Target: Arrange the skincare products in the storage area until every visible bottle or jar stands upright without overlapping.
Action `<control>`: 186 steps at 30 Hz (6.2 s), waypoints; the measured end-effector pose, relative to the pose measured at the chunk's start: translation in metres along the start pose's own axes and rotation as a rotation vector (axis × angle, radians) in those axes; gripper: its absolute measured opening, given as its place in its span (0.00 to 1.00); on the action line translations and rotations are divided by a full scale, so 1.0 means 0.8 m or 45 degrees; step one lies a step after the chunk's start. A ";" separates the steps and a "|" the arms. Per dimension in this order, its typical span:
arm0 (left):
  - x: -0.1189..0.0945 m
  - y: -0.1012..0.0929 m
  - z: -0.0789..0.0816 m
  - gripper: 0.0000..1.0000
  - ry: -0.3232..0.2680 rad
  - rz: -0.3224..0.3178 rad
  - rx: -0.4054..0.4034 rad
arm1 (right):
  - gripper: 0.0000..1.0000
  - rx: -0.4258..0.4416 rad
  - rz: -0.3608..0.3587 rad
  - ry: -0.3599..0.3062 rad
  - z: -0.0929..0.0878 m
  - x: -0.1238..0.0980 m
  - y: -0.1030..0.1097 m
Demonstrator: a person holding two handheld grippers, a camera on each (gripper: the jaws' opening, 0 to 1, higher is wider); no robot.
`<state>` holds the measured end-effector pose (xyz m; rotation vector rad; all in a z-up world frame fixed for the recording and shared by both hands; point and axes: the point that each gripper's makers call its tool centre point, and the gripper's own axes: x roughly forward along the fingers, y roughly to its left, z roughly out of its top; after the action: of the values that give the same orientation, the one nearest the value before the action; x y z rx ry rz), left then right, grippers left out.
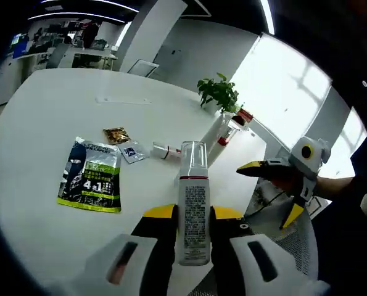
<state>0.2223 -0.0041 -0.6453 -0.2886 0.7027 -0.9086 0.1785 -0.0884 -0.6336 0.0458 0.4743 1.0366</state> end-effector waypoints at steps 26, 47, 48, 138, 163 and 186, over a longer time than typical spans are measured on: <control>-0.085 -0.086 0.023 0.24 -0.384 -0.337 0.029 | 0.57 0.341 0.451 -0.293 0.113 0.064 0.092; -0.064 -0.107 0.013 0.24 -0.294 -0.409 0.062 | 0.34 0.341 0.480 -0.336 0.122 0.055 0.089; -0.063 -0.108 0.011 0.24 -0.284 -0.410 0.065 | 0.33 0.341 0.480 -0.339 0.122 0.053 0.088; 0.207 -0.098 -0.082 0.20 0.234 -0.207 0.813 | 0.24 -0.347 -0.265 0.143 -0.052 -0.024 -0.087; 0.231 -0.092 -0.054 0.20 0.251 -0.346 0.872 | 0.35 -0.284 -0.287 0.125 -0.055 -0.046 -0.114; 0.247 -0.076 -0.035 0.20 0.228 -0.337 0.843 | 0.37 -0.146 -0.383 0.094 -0.068 -0.084 -0.146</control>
<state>0.2475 -0.1968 -0.7202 0.2995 0.4961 -1.3769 0.2236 -0.2151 -0.6882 -0.1621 0.4716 0.7702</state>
